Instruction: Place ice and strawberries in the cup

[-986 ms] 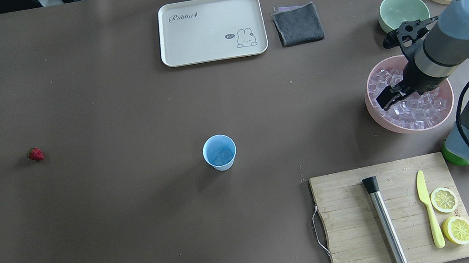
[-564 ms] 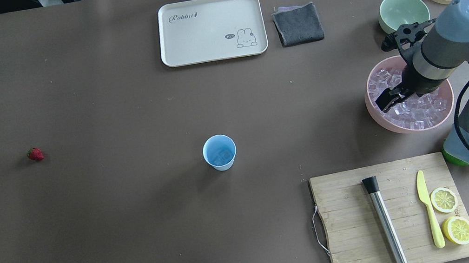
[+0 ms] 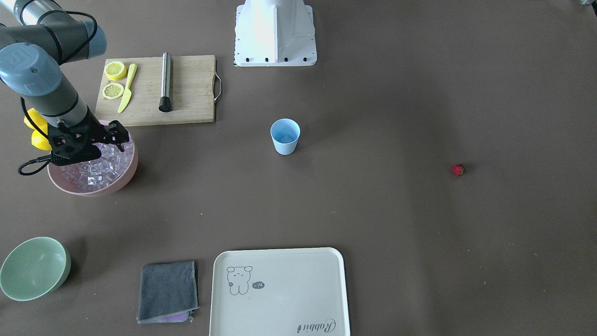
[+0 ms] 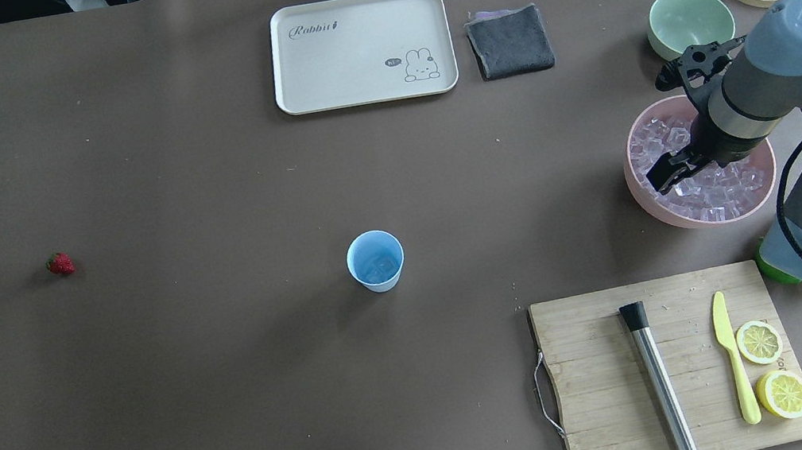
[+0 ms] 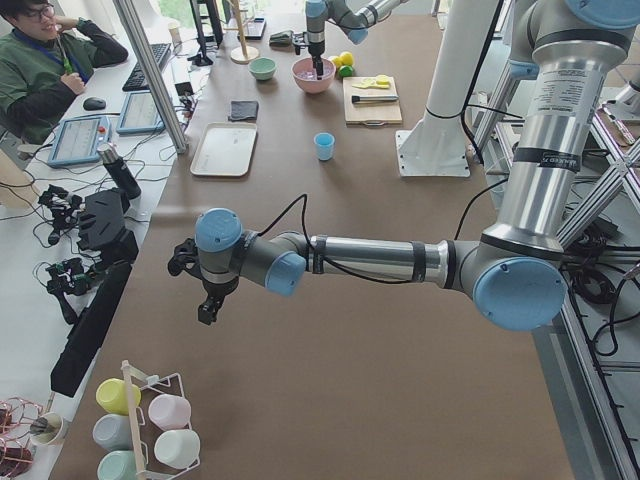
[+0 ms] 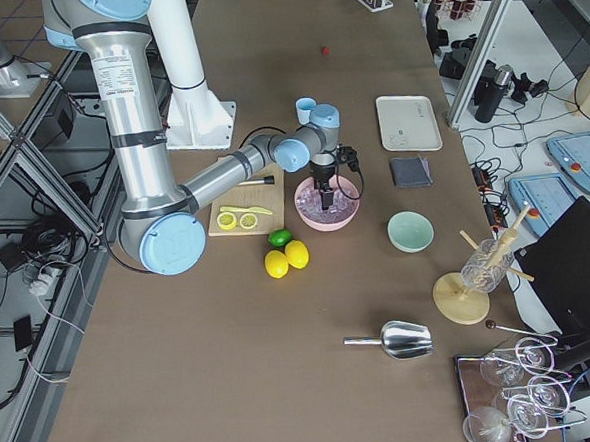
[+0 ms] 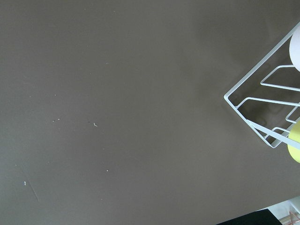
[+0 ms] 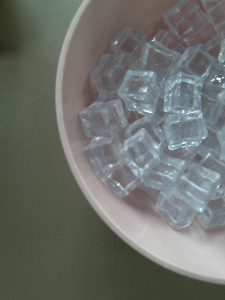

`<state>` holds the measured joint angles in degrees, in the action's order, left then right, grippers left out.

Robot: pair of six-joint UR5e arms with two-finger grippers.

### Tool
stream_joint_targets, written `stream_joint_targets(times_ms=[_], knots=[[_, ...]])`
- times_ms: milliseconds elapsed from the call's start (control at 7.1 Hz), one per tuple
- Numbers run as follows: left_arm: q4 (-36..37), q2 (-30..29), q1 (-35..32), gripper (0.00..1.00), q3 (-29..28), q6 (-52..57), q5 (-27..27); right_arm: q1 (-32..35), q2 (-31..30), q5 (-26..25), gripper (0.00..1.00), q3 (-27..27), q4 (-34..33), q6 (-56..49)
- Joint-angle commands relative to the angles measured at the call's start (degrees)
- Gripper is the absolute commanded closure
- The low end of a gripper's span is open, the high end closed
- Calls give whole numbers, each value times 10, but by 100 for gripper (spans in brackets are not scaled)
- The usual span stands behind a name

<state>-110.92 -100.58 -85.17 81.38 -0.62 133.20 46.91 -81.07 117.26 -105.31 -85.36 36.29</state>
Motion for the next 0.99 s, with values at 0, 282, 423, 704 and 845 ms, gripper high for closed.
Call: stream_joint_targets(times_ms=[0,282,423,704,845], knots=[[0,-1,0,2,0,0,0,-1,2,-10,1,8,0,0],[0,-1,0,2,0,1,0,-1,3,-10,2,15,0,1],[0,-1,0,2,0,1,0,-1,4,-10,31,15,0,4],[0,-4,0,2,-1,1,0,-1,5,-10,89,12,1,1],[0,-5,0,2,-1,0,0,-1,7,-9,100,9,0,0]])
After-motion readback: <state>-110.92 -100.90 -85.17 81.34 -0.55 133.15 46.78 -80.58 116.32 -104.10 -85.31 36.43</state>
